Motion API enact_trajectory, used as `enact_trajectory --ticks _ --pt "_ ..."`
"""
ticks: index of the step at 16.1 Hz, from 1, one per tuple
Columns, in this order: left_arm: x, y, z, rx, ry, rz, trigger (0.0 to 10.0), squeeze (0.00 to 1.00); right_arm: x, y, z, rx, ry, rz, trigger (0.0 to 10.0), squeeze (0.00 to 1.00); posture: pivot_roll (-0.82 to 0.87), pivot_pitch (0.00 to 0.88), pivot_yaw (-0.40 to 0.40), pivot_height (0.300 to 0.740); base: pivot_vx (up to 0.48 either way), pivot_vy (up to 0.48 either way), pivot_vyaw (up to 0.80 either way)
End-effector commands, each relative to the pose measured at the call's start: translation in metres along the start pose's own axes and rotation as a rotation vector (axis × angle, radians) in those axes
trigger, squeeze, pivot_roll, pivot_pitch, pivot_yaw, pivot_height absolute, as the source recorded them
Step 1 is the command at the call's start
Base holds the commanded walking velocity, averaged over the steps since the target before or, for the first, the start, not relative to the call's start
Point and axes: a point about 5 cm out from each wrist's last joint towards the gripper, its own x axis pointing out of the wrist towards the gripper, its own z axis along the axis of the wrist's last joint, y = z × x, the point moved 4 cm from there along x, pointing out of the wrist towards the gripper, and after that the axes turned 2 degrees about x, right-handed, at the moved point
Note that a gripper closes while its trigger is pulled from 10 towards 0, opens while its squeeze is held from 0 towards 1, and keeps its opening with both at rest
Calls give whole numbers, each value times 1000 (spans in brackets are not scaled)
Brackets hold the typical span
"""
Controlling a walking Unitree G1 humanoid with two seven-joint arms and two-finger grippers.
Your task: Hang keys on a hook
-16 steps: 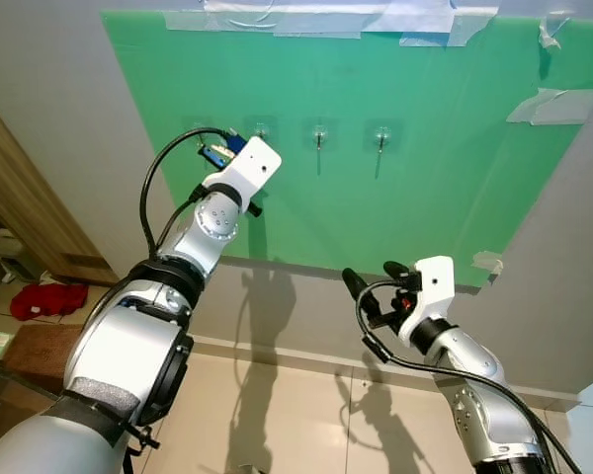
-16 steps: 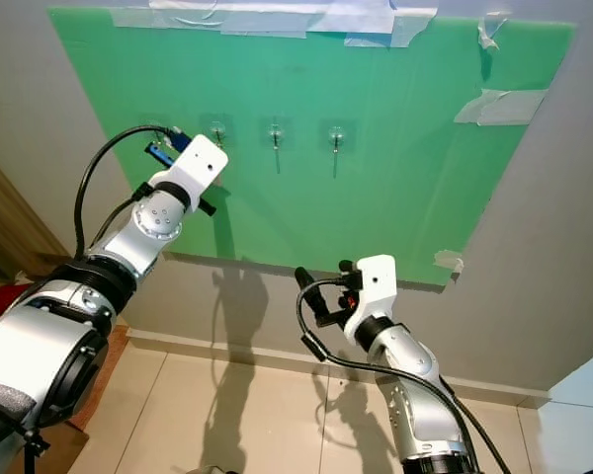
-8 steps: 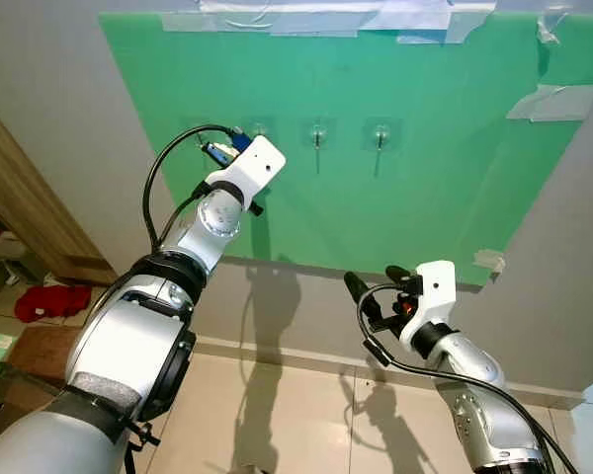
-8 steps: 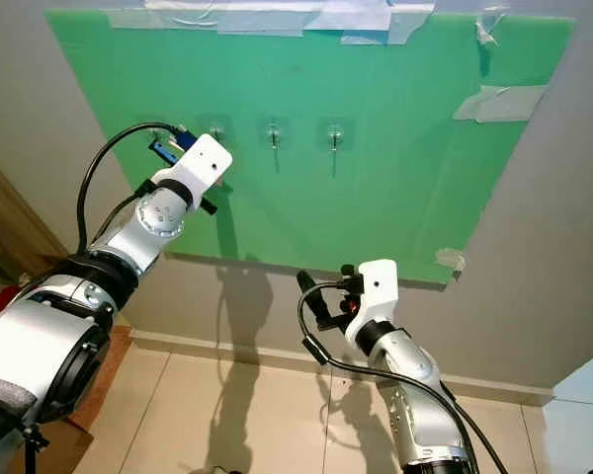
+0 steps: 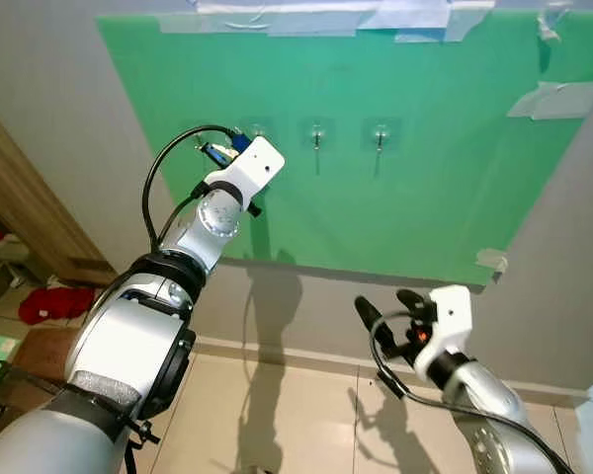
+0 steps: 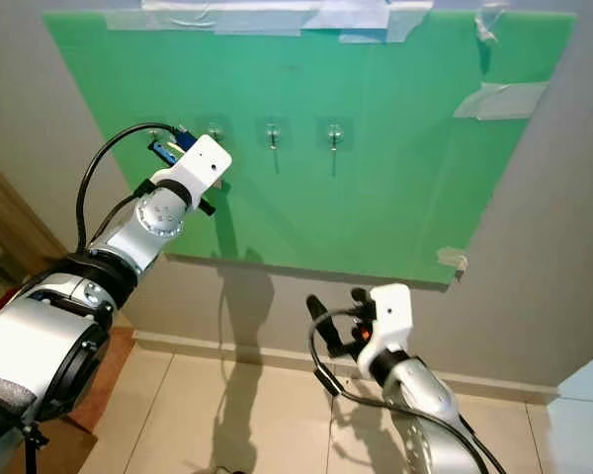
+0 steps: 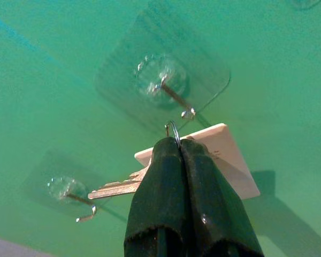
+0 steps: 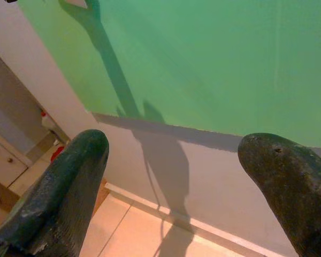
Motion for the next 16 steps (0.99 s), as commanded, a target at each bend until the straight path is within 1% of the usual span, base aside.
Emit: enact_trajectory --ticks 1,7,10,13,16 --pt "3 11 5 23 1 12 0 0 0 8 11 4 -35 30 10000 0 -110 0 157 740 0 0 0" --pt "5 13 12 37 -8 9 0 0 -5 11 10 5 -25 37 10000 0 -116 0 172 740 0 0 0" --pt "5 8 11 51 -5 -16 0 0 -4 14 10 12 -22 40 10000 0 -114 0 175 740 0 0 0" --pt "5 6 12 77 -12 -36 0 0 -3 17 10 19 -22 44 10000 0 -112 0 180 740 0 0 0" --pt "4 1 8 101 0 -66 0 0 -3 18 8 24 -19 46 10000 0 -112 0 183 740 0 0 0"
